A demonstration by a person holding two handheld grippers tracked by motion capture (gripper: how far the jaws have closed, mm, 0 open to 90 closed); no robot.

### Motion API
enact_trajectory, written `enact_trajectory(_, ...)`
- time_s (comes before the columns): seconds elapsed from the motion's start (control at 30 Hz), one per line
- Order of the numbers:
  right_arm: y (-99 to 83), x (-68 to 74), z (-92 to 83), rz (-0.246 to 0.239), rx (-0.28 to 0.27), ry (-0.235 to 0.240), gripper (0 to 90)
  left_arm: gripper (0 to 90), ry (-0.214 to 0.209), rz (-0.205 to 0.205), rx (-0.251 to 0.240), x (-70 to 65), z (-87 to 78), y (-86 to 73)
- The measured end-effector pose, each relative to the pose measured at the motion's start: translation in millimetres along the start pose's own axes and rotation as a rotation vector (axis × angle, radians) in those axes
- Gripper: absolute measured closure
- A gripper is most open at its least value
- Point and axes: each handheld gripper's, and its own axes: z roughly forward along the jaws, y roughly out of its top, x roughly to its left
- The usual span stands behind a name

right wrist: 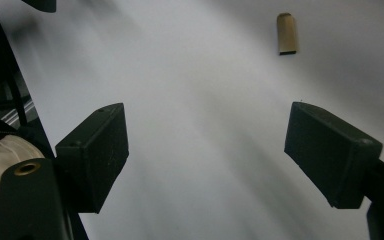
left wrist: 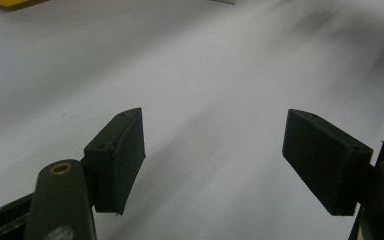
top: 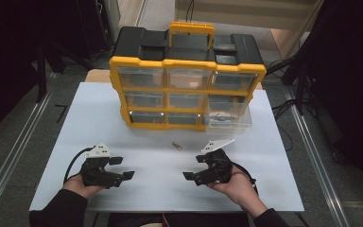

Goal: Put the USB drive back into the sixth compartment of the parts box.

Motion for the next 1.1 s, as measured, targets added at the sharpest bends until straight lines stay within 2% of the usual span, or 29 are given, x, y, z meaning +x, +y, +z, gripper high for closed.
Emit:
enact_trajectory(0.87,27.1,7.2,18.4,-0.03,0.028,0.011,16.0,26.0,-0.003,0.0,0.002,-0.3,-0.2,-0.1)
enact_trajectory(0.97,31.1,8.0,21.3,-0.043,0.037,0.005,16.0,26.0,-0.003,0.0,0.001,-0.3,-0.3,-0.1)
enact_trajectory(1.1,36.4,7.6,22.8,-0.032,0.044,-0.005,16.1,26.0,-0.003,0.0,0.001,-0.3,-0.2,-0.1)
